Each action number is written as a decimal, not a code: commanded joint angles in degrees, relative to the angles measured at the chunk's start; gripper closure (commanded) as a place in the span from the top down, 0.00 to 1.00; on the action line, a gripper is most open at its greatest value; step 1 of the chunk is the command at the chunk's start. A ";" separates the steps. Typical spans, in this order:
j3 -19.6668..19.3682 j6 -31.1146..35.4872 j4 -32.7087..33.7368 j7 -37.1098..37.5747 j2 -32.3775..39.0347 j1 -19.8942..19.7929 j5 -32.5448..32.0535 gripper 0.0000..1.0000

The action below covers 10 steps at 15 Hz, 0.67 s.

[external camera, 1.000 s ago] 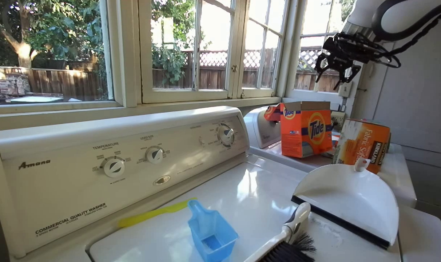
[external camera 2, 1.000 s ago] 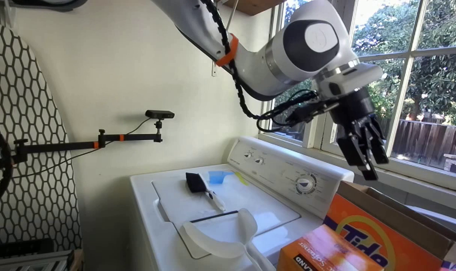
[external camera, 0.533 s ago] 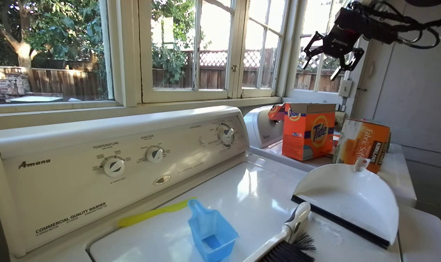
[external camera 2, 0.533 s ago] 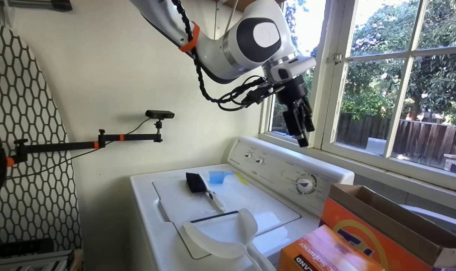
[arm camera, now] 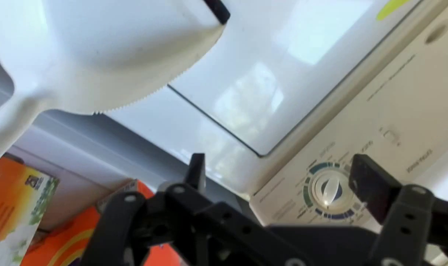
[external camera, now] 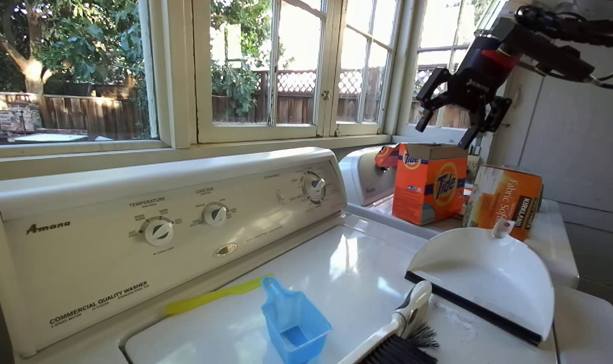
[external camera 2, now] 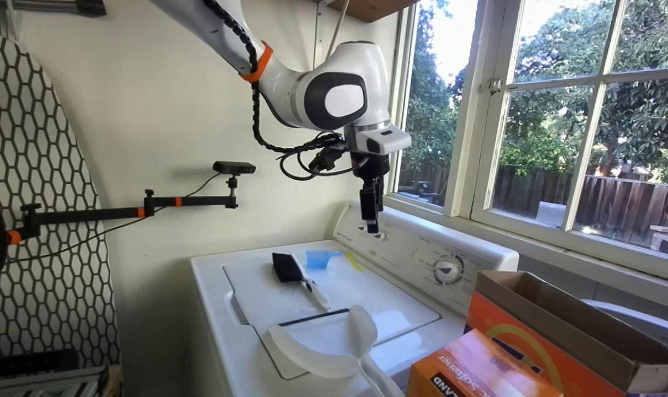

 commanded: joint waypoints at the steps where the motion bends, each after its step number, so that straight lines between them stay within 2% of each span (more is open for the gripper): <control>1: 1.26 -4.22 -0.44 -7.00 1.08 0.83 7.54 1.00; 5: 2.75 -9.29 1.55 -9.50 4.58 1.89 7.68 1.00; 6: 2.16 -6.89 0.12 -7.33 2.68 1.43 6.93 1.00; 10: 2.63 -7.39 0.55 -8.30 4.30 2.07 6.95 1.00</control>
